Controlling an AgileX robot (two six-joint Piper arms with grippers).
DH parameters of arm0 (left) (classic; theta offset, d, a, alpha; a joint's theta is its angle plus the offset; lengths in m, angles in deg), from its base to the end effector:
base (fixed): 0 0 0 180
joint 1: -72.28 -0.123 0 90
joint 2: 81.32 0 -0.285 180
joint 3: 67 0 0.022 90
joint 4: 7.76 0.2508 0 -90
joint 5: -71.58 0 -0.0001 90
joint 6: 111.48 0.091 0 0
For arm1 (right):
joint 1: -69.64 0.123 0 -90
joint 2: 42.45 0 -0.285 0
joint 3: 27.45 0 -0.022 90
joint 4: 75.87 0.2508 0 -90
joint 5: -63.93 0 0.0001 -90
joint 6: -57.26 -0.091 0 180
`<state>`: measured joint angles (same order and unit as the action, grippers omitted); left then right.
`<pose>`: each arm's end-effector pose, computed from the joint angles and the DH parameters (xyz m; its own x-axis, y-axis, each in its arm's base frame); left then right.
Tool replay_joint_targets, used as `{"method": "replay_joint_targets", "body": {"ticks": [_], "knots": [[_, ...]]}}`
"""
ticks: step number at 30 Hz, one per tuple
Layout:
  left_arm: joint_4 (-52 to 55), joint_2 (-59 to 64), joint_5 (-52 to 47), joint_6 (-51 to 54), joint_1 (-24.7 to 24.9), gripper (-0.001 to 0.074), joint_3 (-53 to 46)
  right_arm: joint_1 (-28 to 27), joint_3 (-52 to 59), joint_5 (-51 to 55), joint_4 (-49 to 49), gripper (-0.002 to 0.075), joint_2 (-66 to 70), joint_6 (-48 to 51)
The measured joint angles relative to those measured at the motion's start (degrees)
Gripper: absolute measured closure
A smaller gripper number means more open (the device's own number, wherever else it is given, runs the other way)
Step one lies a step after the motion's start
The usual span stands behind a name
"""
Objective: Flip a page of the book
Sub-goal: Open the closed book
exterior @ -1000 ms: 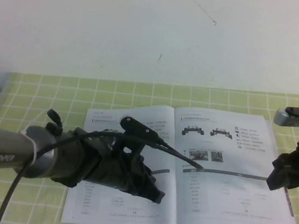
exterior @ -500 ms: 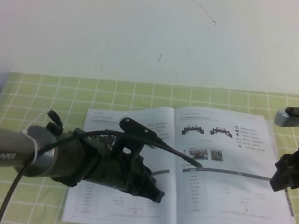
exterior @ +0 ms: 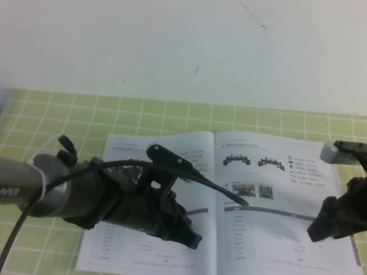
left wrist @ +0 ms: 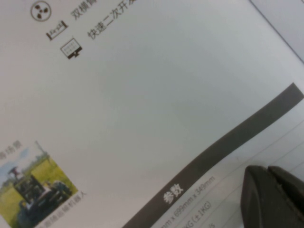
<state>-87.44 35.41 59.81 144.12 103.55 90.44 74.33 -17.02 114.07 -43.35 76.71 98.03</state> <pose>0.3016 -0.2046 0.1321 -0.7082 0.3529 -0.6115 0.5690 0.7980 -0.1986 0.3492 0.0664 0.1464 -0.9057 -0.3650 -0.2155 -0.4212 0.8319 0.3612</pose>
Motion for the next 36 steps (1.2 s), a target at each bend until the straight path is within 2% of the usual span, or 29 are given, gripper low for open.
{"method": "replay_joint_targets", "body": {"ticks": [10,18,36], "knots": [[0.0,0.0,0.0,-0.2,0.0,0.0739,0.0,0.0,-0.3,1.9,-0.7,0.0272,0.0,0.3],[0.0,0.0,-0.1,-0.1,0.0,0.0739,0.0,0.0,-3.9,5.6,-11.2,0.0271,0.0,-8.6],[0.0,0.0,-0.1,-0.1,0.0,0.0739,0.0,0.0,-4.3,4.0,-9.3,0.0270,2.6,-9.5]]}}
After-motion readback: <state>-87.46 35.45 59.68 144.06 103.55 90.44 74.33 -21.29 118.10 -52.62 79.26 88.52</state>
